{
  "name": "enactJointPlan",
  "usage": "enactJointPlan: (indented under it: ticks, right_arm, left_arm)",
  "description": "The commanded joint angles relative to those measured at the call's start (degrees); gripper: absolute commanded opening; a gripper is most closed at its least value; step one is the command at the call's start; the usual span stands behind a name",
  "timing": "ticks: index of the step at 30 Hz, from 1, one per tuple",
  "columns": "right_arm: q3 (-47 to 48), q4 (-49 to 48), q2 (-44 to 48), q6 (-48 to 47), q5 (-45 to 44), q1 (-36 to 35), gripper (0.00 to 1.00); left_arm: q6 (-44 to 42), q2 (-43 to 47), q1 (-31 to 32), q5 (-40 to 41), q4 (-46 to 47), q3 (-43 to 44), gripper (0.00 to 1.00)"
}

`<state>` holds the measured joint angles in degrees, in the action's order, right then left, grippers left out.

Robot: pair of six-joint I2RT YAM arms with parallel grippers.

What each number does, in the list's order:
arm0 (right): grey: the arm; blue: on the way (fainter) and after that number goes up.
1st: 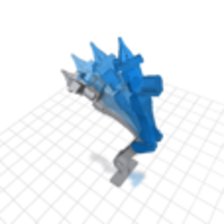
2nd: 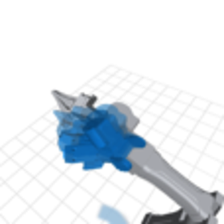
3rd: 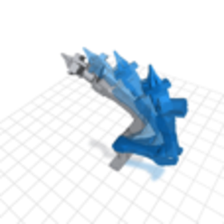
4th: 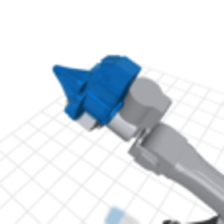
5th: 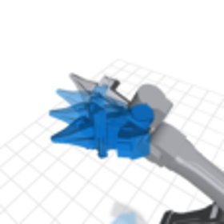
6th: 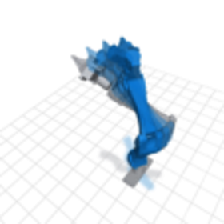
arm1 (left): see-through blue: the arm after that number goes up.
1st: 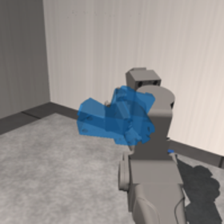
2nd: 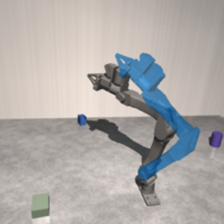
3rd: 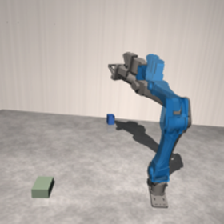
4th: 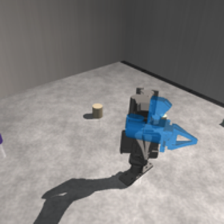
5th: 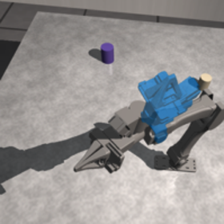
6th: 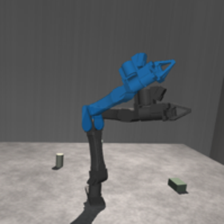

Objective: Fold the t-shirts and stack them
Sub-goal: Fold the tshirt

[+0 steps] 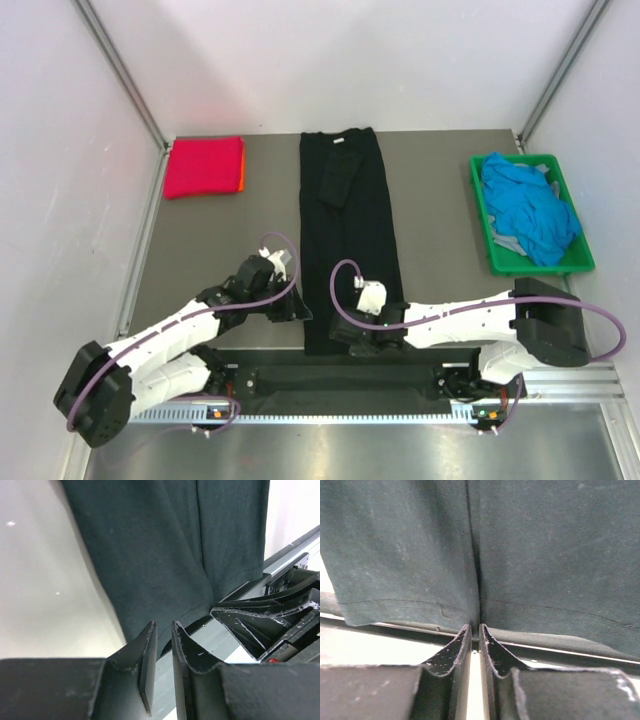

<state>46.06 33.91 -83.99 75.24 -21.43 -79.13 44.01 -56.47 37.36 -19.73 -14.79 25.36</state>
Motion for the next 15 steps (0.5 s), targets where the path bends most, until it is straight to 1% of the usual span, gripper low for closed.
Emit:
enactJointPlan:
  ticks: [1,5,10,12,13,14,15]
  right_arm:
    - [1.48,1.77,1.37,0.08,-1.33,-1.20,0.14]
    - [2.54,2.65,2.24,-0.97,-1.16,-1.02,0.16]
    - [2.72,2.39,5.75,-4.22,-0.98,0.29,0.19]
    - [2.28,1.25,8.48,-7.98,-0.72,3.53,0.19]
    - [1.93,0.55,9.44,-9.83,0.85,5.37,0.19]
    - [1.84,-1.11,11.46,-11.68,1.65,9.66,0.19]
    - [1.75,-2.00,12.35,-16.05,2.44,11.96,0.19]
  left_arm:
    - [3.62,-1.36,2.27,2.15,6.69,-1.54,0.23]
    - [6.26,-4.43,6.65,3.54,12.05,-2.86,0.22]
    - [7.14,-7.78,10.18,6.80,13.03,-3.57,0.21]
    - [7.49,-8.66,10.71,7.68,13.81,-4.01,0.21]
    - [7.67,-8.92,10.89,8.29,14.17,-4.62,0.21]
    - [7.76,-9.36,11.06,8.56,14.34,-5.06,0.21]
    - [8.11,-9.62,11.15,8.65,15.13,-5.41,0.21]
